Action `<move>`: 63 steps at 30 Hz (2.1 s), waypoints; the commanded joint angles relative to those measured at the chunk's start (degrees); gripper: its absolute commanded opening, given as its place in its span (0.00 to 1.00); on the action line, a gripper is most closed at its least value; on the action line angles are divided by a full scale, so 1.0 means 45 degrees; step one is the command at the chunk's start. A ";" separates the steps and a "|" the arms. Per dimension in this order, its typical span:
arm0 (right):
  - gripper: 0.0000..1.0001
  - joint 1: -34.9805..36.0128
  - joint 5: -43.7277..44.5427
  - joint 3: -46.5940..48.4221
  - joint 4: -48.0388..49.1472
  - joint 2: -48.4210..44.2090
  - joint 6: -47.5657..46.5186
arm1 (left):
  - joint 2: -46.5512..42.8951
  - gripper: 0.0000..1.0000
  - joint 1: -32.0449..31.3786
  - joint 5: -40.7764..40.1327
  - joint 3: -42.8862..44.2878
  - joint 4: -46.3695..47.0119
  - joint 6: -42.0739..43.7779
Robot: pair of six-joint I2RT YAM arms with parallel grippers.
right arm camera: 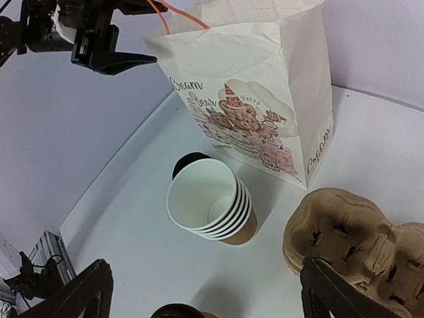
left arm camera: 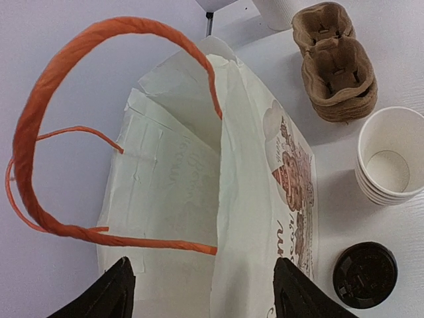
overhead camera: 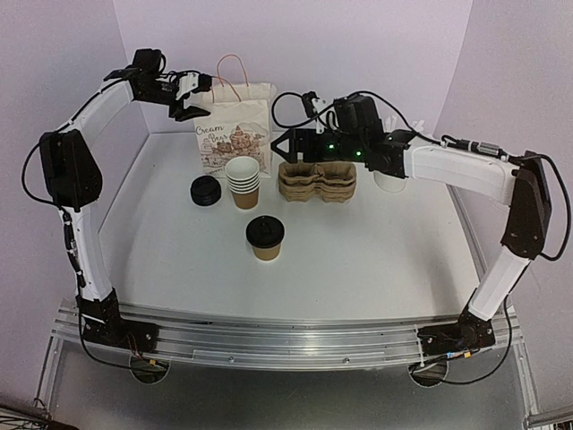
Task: Pack the takeout coffee
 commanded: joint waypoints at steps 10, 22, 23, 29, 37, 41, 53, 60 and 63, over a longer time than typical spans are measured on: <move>0.93 -0.0076 -0.0107 0.0292 0.0076 0.0453 0.0357 | 0.0828 0.48 -0.0092 -0.0243 0.0662 -0.1567 0.1353; 0.91 -0.0074 -0.0080 0.0210 0.0079 0.0327 0.0834 | 0.0123 0.00 -0.0080 -0.0379 -0.0153 0.1012 0.0759; 0.91 -0.0057 -0.0058 0.0233 0.0079 0.0255 0.0847 | -0.0031 0.00 -0.0084 -0.0319 -0.0264 0.1347 0.0687; 0.92 -0.0075 0.0770 0.0826 -0.0432 -0.0566 0.0114 | -0.0950 0.00 -0.0079 0.0456 -0.0282 0.2052 0.1182; 0.93 -0.0076 0.3937 0.2586 -0.2420 -0.2146 -0.2899 | -0.1311 0.00 -0.0105 0.1937 0.2258 0.0758 0.1389; 0.95 -0.0176 0.5894 0.2298 -0.2871 -0.3070 -0.3249 | -0.1338 0.00 -0.0294 0.2640 0.3615 0.1176 -0.0175; 0.97 -0.2208 0.9076 0.0801 -0.5971 -0.5982 -0.2326 | -0.1136 0.00 -0.2840 0.3676 0.6544 -0.4189 0.0965; 0.98 -0.3272 0.9929 -0.1094 -0.7858 -0.8085 -0.2020 | -0.1716 0.00 -0.5355 0.3884 0.5152 -0.7696 0.3608; 0.98 -0.3608 0.9850 -0.1862 -0.8319 -0.9151 -0.1486 | -0.1998 0.00 -0.6345 0.4030 0.3963 -0.8712 0.4806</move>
